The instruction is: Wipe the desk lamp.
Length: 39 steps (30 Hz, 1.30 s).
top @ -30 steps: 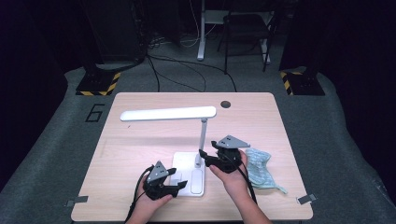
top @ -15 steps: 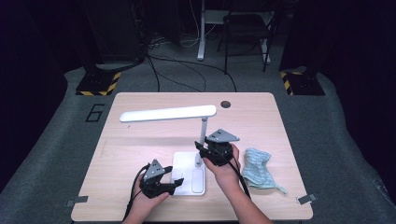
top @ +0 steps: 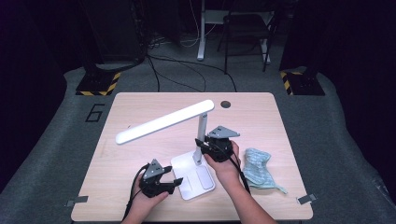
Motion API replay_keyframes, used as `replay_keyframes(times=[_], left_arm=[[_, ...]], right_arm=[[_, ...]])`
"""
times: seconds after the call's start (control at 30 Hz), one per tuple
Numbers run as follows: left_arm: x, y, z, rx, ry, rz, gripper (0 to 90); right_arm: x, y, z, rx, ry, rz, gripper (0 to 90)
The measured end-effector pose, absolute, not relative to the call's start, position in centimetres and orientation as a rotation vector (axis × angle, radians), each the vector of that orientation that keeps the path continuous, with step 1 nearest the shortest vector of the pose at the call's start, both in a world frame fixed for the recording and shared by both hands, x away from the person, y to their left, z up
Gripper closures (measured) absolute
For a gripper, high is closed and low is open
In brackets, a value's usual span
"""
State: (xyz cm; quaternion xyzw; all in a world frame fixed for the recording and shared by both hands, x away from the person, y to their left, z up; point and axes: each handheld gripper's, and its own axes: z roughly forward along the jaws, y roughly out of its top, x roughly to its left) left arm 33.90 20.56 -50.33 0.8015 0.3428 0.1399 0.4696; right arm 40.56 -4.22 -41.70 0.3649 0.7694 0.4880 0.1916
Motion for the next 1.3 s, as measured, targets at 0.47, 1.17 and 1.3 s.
replay_keyframes(times=[0.47,1.17,1.3], left_arm=[[34.0,20.6,-50.5,1.978,0.853,0.337,32.4],[34.7,21.4,-51.0,1.963,0.913,0.337,30.7],[35.2,21.5,-51.3,1.965,0.910,0.355,30.5]], right_arm=[[41.2,-3.1,-41.4,0.961,2.243,1.397,76.2],[36.6,-5.3,-44.7,1.003,2.117,1.318,50.4],[34.7,-6.3,-46.7,1.050,2.127,1.319,50.0]])
